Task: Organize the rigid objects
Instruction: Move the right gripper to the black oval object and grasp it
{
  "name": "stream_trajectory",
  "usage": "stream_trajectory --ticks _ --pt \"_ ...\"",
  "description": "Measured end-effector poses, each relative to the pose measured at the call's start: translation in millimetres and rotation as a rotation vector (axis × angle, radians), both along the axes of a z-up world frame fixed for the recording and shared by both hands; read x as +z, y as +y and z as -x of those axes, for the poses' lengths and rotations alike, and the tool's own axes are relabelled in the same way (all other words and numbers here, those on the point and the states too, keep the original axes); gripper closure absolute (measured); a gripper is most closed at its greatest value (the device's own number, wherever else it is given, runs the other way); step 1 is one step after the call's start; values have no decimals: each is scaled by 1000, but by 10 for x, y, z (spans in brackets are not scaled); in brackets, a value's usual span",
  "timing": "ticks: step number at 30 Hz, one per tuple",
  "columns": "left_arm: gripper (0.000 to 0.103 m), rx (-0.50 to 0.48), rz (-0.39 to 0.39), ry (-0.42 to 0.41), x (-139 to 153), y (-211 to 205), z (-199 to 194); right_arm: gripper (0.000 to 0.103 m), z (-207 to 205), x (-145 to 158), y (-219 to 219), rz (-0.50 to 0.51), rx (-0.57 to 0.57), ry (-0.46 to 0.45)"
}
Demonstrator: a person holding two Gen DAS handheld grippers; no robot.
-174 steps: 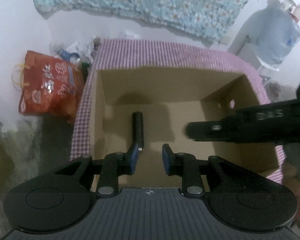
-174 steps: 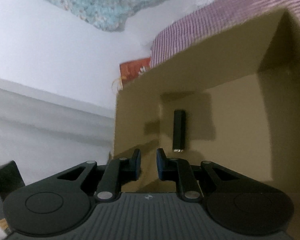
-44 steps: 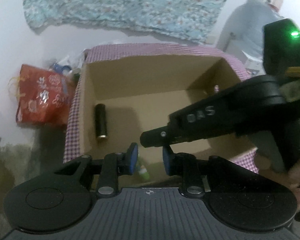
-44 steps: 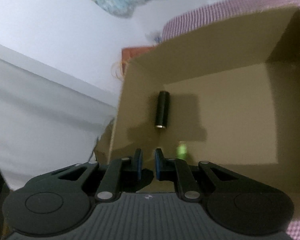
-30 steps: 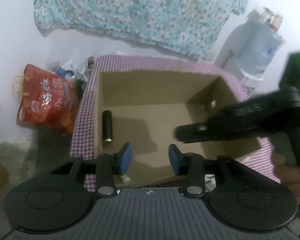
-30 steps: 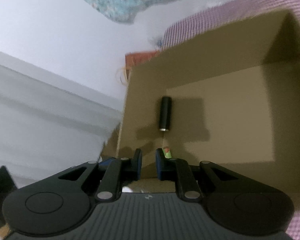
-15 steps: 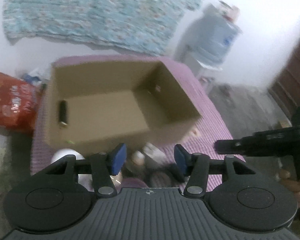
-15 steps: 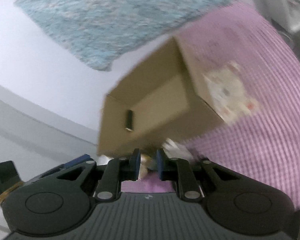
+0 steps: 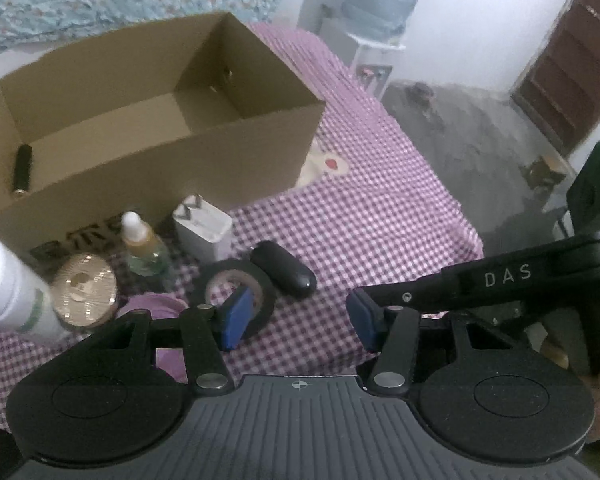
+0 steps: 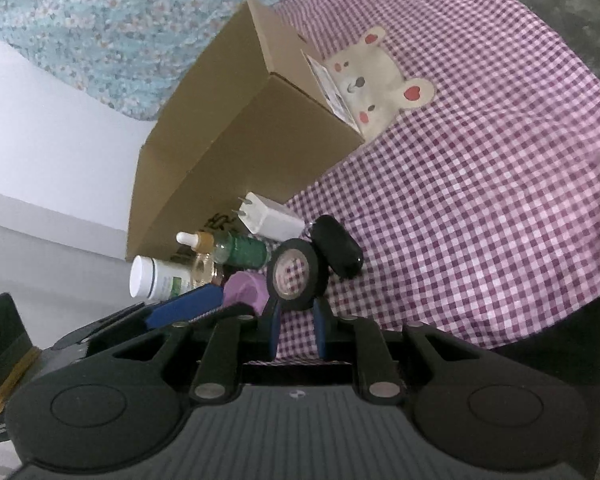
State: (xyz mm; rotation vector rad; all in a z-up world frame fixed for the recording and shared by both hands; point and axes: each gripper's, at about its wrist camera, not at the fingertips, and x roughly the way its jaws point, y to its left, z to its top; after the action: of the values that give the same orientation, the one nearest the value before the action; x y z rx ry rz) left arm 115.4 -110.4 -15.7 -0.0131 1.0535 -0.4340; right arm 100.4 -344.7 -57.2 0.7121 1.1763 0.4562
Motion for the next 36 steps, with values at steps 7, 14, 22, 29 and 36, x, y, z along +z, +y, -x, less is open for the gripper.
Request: stream_trajectory --ticks 7,14,22,29,36 --pt "50 -36 -55 16 -163 -142 27 84 -148 -235 -45 -3 -6 39" --pt "50 -60 -52 64 -278 -236 -51 84 -333 -279 -129 -13 -7 31" --pt "53 -53 7 145 -412 -258 -232 84 -619 -431 -20 -24 31 61" --pt "55 -39 4 187 -525 -285 -338 82 -790 -576 126 -2 72 90" --pt "57 -36 13 199 -557 -289 -397 74 -860 -642 214 -67 95 106"
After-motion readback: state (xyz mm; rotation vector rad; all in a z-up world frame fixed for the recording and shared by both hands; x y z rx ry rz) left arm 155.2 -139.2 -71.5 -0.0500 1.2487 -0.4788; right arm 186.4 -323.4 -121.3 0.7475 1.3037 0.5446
